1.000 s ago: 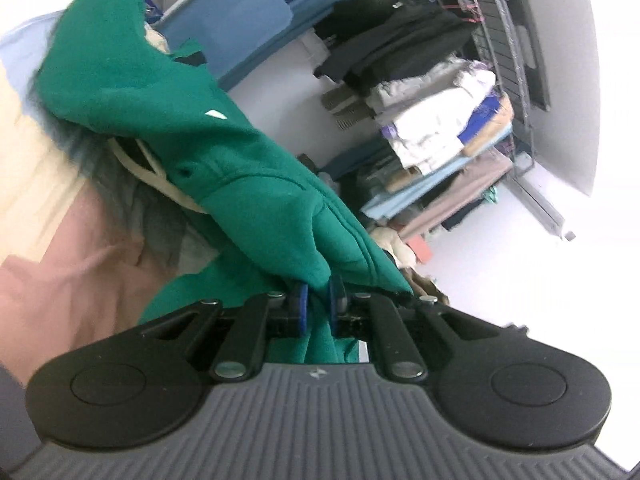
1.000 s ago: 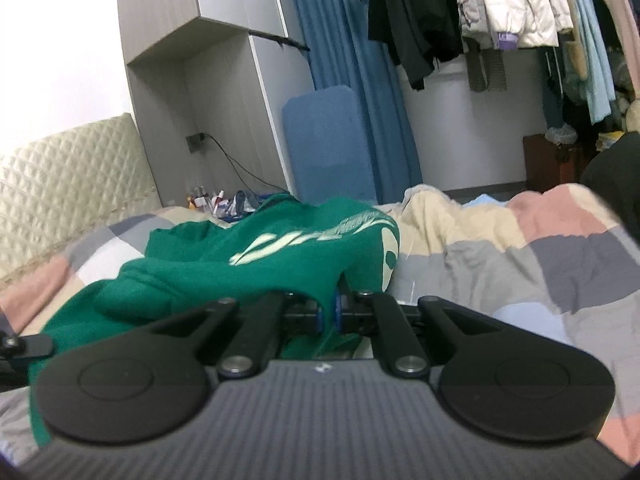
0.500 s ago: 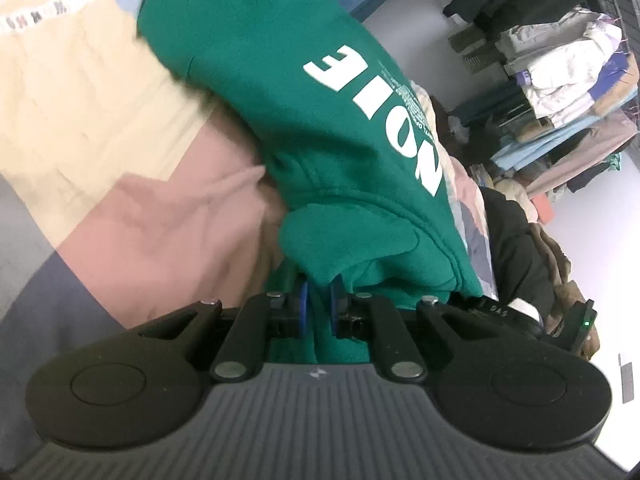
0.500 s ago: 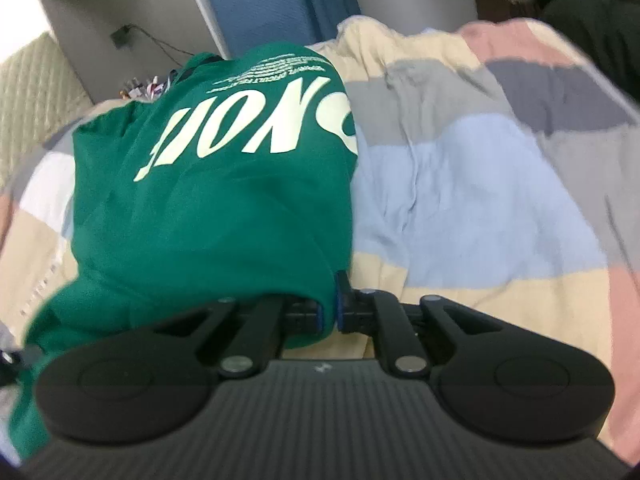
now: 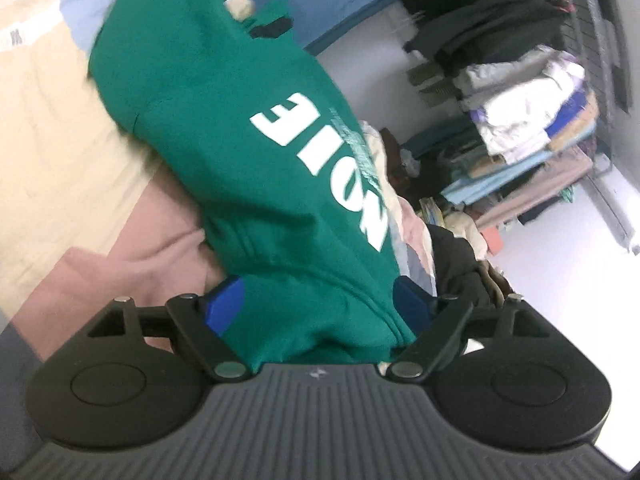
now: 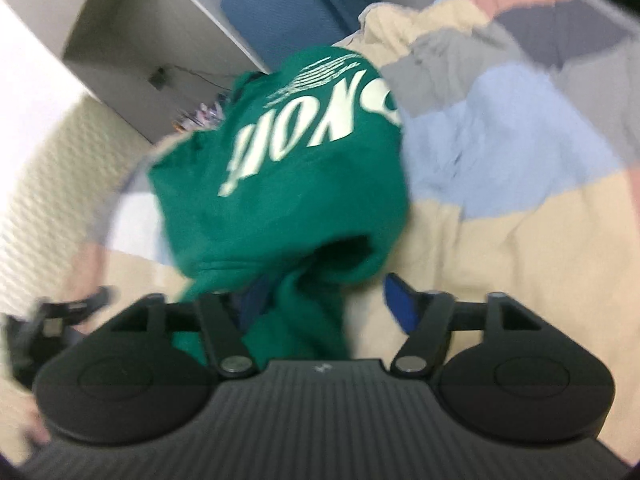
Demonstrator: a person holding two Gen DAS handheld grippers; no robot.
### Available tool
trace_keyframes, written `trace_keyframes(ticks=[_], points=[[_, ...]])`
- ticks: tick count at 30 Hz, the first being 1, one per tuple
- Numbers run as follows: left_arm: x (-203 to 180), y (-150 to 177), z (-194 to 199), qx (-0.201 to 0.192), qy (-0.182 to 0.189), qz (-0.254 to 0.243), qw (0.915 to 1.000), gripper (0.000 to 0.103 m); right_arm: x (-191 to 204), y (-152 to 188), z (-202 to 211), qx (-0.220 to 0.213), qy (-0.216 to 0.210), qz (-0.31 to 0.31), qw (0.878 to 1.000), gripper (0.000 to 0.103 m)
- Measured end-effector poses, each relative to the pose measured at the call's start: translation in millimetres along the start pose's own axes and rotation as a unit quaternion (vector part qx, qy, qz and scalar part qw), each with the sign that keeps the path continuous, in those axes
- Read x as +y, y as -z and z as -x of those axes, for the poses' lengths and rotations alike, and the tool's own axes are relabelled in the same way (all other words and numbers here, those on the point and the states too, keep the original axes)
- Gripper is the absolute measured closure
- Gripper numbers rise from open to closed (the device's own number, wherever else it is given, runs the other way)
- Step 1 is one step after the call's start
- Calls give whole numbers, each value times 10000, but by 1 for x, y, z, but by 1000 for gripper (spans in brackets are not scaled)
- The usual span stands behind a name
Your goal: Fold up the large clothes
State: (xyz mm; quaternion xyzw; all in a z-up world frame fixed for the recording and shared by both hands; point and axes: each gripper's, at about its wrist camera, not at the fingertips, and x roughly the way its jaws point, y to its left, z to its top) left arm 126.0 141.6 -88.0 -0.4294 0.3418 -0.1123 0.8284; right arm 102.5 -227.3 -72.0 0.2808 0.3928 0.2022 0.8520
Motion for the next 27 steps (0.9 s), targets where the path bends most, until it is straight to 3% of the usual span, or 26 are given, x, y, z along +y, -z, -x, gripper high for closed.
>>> trace_keyframes(ticks=[8,13,18,22,25,27], points=[[42,-35,-57,-5,226,1100,9937,18,-5,-4,-29,115,-1039,-1097,9884,22],[59,-48,-93,95,103,1371,9905,18,-22,-18,-49,-194,-821,-1538,9845,22],[77,-49,-123,252,-278,1574,9868,18,-45,-26,-74,-135,-621,-1818,9813,26],[75,-54,-137,298,-317,1323,9903,18,-47,-27,-88,-24,-579,-1669,9843,29],[65,-55,-146,163,-374,980,9944,20,-46,-30,-96,29,-576,-1447,9878,43],[57,-55,-152,170,-481,723,9961,41,-46,-31,-100,60,-643,-1310,9893,62]])
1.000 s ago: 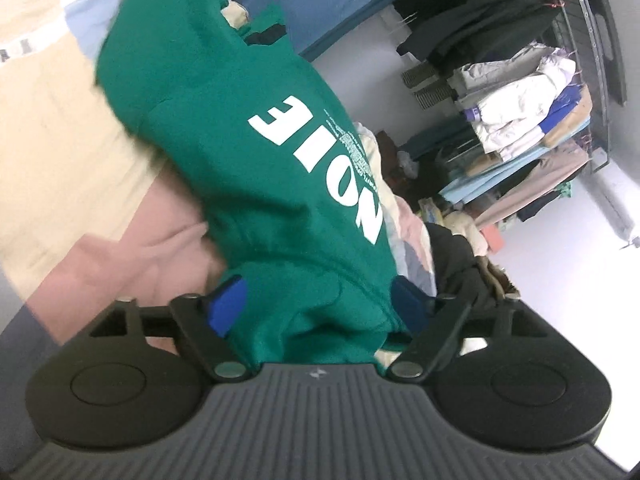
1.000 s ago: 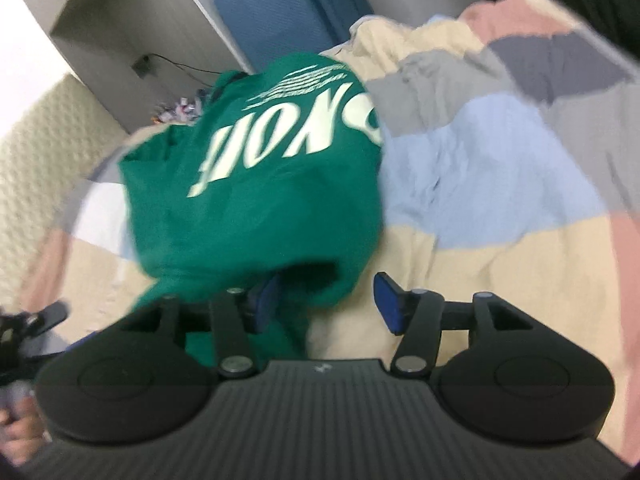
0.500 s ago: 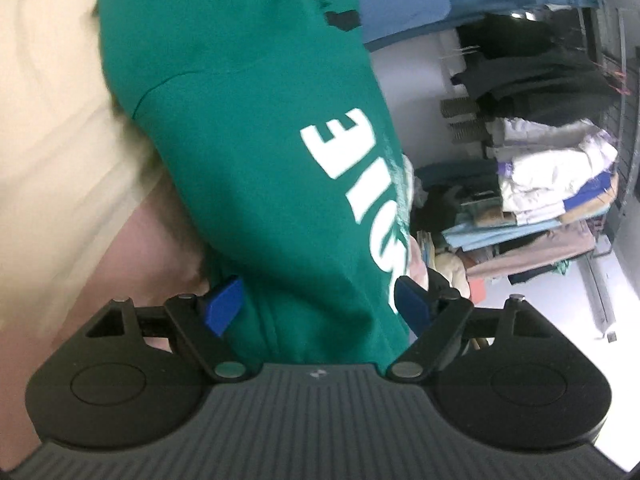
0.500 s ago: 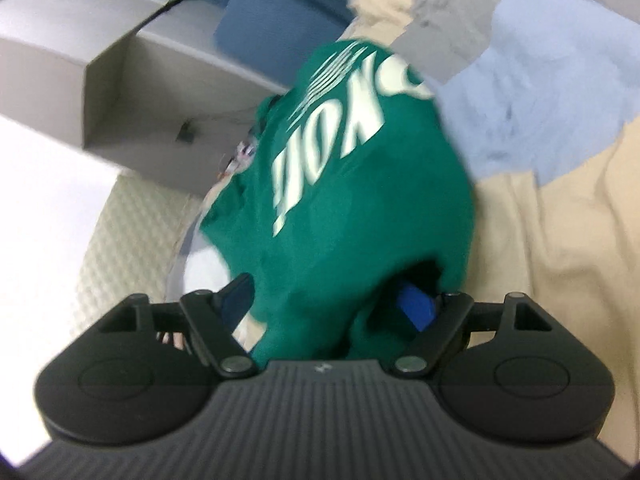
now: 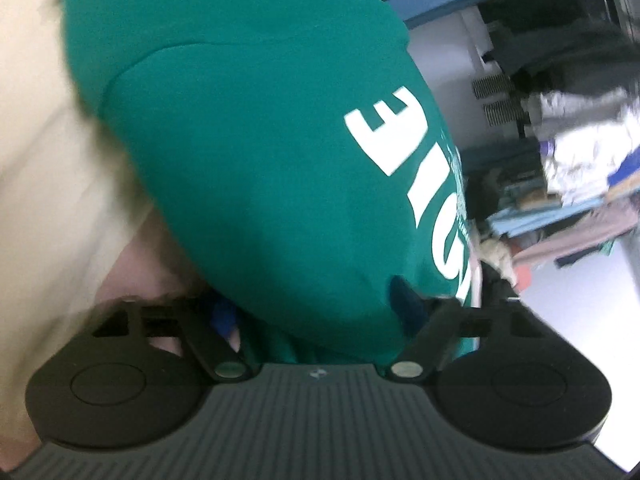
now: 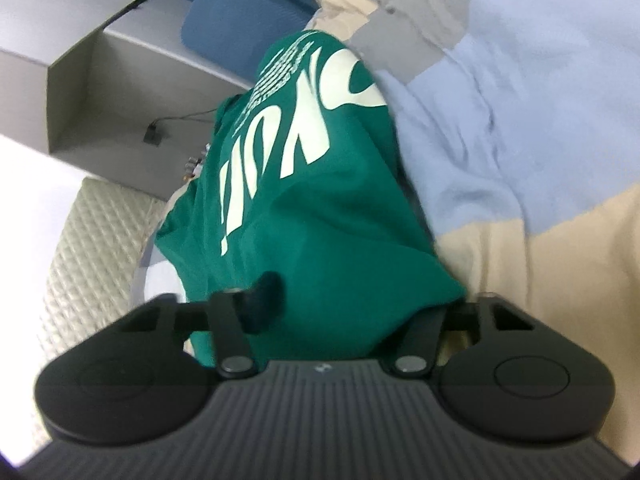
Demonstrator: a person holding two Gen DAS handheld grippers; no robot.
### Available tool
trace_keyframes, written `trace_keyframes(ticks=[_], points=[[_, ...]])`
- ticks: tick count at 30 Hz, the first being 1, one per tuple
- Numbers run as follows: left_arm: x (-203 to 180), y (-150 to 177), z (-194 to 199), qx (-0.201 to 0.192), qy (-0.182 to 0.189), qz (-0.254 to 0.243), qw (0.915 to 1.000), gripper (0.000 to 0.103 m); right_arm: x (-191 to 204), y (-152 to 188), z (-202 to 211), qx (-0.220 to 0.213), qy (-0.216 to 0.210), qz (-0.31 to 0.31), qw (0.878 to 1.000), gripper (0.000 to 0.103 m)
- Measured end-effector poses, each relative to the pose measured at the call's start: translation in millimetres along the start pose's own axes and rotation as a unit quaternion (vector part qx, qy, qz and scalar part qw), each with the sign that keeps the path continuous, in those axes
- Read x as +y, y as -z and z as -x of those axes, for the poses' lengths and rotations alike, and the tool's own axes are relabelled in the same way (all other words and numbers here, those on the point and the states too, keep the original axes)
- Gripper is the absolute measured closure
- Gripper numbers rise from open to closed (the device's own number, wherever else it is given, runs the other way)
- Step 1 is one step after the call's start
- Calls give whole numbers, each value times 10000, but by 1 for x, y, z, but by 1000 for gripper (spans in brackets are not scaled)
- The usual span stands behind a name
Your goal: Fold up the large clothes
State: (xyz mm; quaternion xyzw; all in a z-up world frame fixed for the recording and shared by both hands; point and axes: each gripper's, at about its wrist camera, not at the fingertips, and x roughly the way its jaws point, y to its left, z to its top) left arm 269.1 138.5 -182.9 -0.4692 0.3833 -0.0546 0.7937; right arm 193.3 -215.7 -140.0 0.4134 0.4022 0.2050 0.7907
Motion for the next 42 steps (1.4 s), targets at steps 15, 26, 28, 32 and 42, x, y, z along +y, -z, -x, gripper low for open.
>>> trace_keyframes(ticks=[15,26,28,32,42], points=[[-55,27,132,-1283,1040,-907,9821,98,74,11,40,-565,-373,2285,9712,87],[-75,100,266,-1836,1796,-1157,9595,98,122,47,125,-1142,-902,3094,9397,88],[-85,115,293,-1970,1738,-1336,9556,98,134,54,139,-1234,-883,3290,9321,88],[-98,138,333,-2122,1845,-1460,9485,98,156,57,167,-1432,-1102,3389,9233,88],[-194,165,460,-2564,2319,-2268,9105,98,234,47,255,-1964,-1748,3934,8809,88]])
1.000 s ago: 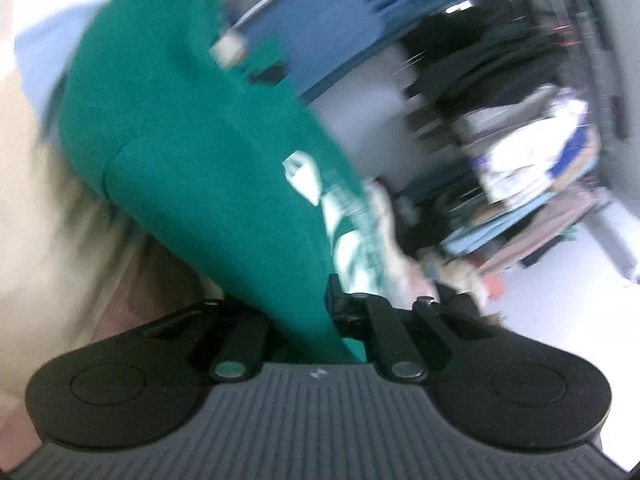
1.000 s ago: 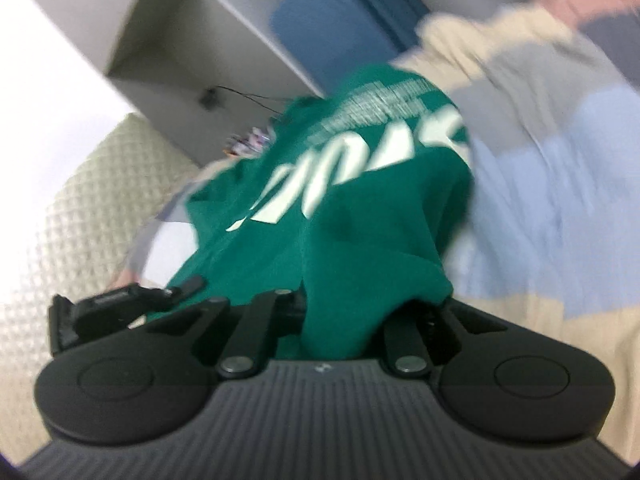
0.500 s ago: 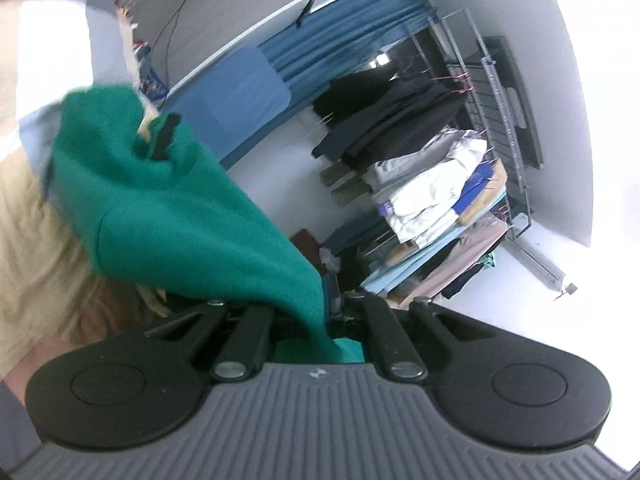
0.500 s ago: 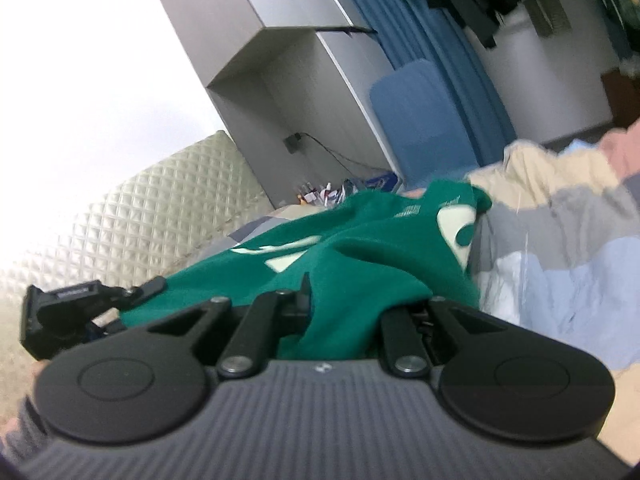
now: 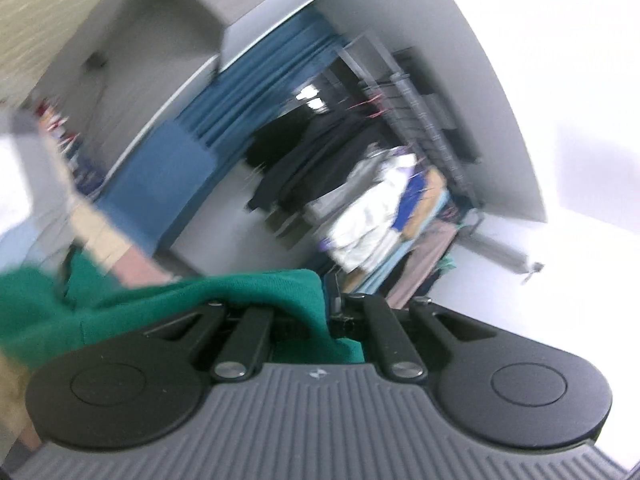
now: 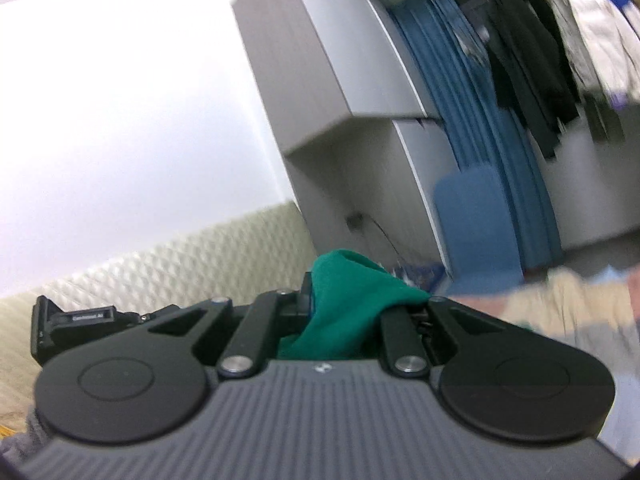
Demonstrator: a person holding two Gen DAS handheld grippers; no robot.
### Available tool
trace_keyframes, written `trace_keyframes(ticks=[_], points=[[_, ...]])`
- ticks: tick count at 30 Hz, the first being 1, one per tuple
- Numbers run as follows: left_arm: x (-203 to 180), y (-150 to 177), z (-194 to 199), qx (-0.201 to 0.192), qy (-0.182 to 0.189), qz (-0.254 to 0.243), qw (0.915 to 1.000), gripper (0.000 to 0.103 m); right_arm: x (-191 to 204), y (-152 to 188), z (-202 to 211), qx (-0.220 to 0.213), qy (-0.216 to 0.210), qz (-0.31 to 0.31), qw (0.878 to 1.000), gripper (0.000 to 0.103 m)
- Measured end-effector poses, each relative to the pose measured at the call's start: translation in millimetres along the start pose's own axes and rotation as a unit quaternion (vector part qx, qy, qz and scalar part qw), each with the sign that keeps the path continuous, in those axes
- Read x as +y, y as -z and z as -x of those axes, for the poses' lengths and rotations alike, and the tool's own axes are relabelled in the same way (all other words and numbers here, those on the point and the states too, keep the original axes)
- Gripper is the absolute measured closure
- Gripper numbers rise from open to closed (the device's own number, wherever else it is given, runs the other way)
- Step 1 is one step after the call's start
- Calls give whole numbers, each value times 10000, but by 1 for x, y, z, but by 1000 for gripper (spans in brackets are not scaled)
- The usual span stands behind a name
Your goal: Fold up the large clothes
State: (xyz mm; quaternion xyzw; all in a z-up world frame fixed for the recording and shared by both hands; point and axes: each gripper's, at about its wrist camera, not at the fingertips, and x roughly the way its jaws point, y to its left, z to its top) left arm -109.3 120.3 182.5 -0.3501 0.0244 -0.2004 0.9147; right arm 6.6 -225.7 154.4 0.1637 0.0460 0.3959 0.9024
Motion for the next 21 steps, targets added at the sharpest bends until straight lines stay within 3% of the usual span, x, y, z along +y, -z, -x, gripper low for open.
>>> trace_keyframes(ticks=[7,9,14,18,21], points=[[-115,-89,22,-431,578,-640,9953,98,42,-95,29,-605,-372,557,9959,88],[-146,-113,23,-546,605,-936,9923,98,51,-128,33,-807,-447,602,9939,88],[-197,-165,11,-653,660,-1084,9898,97,59,-194,17,-1056,-350,642,9917,88],[-195,-178,-32,-489,350,-1160,9914,97,47,-218,-13,-1074,-12,908,9901,88],[-165,-164,-72,-179,-119,-1109,9936,97,21,-203,-43,-785,324,925,9921,88]])
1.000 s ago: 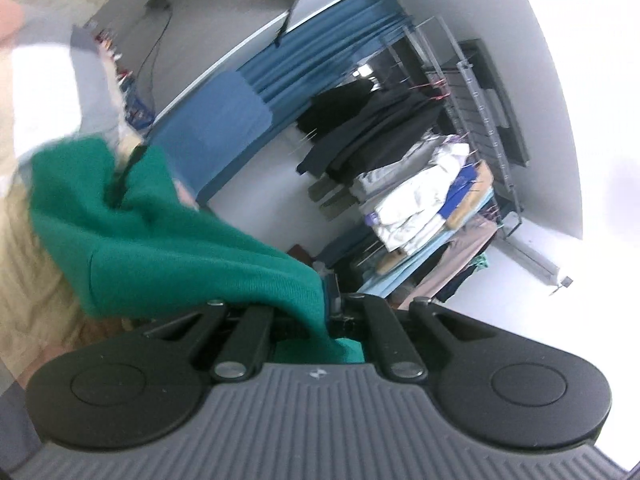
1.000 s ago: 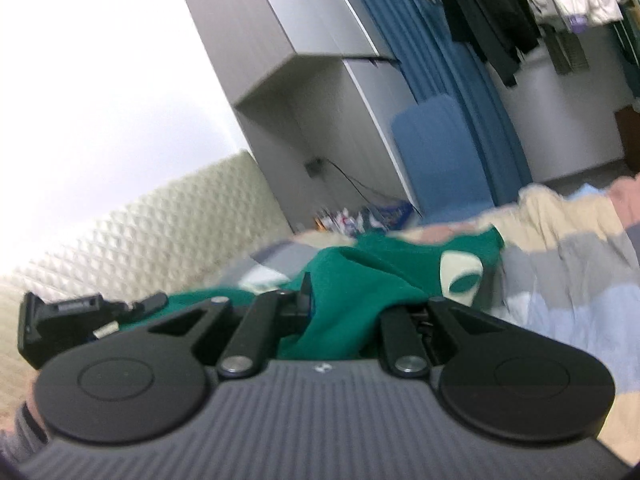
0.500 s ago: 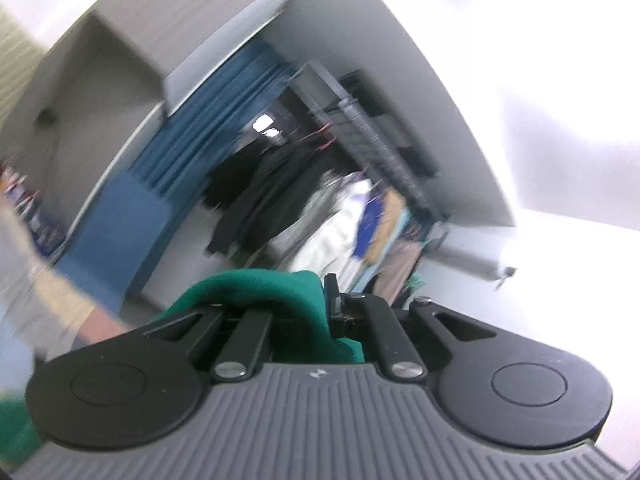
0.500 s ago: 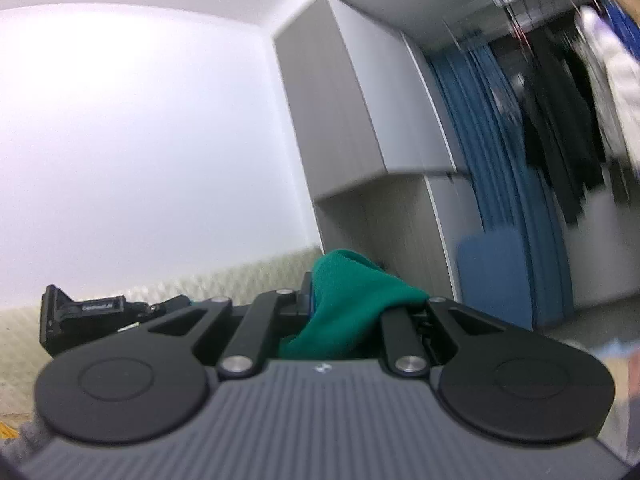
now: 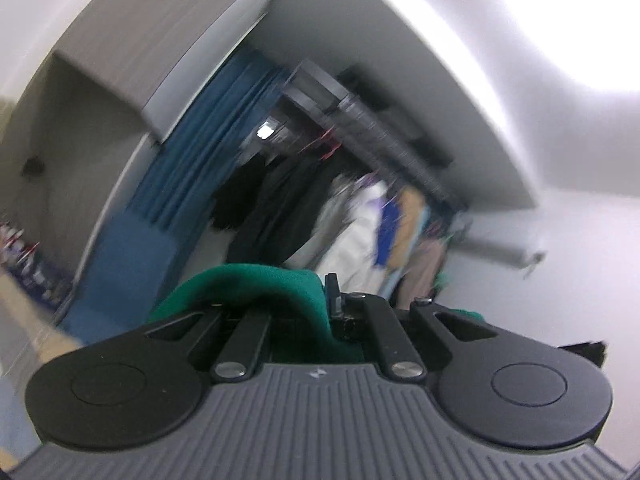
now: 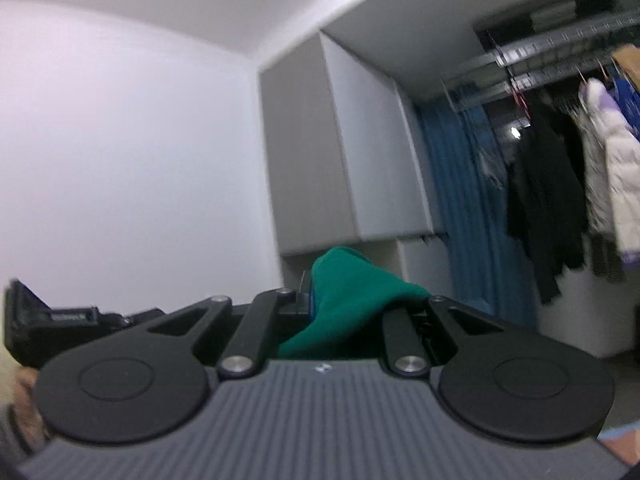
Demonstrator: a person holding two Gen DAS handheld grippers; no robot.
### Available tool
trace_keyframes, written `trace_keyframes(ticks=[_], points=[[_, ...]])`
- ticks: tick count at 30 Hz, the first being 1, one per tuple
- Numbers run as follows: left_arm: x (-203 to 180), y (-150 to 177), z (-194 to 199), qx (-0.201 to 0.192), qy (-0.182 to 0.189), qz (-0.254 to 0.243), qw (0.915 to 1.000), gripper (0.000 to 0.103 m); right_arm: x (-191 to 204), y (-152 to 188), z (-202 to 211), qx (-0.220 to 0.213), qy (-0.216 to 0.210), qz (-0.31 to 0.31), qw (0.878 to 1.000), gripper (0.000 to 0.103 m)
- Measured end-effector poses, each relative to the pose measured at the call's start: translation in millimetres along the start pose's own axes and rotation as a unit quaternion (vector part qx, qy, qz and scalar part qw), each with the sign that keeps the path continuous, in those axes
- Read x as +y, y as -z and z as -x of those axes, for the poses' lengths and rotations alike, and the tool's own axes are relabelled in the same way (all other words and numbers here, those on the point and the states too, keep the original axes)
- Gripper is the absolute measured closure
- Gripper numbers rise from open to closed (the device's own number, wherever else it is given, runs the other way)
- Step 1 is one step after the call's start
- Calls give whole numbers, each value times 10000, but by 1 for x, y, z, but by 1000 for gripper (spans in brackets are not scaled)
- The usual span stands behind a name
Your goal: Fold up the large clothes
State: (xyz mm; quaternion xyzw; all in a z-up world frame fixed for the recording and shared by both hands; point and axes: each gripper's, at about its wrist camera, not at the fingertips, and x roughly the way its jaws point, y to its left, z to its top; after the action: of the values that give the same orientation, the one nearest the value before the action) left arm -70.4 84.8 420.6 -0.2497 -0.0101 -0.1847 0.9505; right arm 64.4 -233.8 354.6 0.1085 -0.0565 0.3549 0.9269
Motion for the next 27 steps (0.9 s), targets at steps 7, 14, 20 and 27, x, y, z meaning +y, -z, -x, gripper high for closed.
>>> trace_keyframes(ticks=[7,14,20,27], points=[[118,102,-101,731,-777,242,9940,97,-70,119,-73,992,754,-133,9921,88],[292,221,-249,1657,-1324,474,9761,97,-155,263,-155,1769,1259,-727,9734,88],[403,306,-338,2158,-1510,595,9629,97,-201,367,-200,2153,1597,-842,9597,88],[499,381,-419,2473,-1873,586,9489,97,-224,449,-242,2571,1854,-804,9450,86]])
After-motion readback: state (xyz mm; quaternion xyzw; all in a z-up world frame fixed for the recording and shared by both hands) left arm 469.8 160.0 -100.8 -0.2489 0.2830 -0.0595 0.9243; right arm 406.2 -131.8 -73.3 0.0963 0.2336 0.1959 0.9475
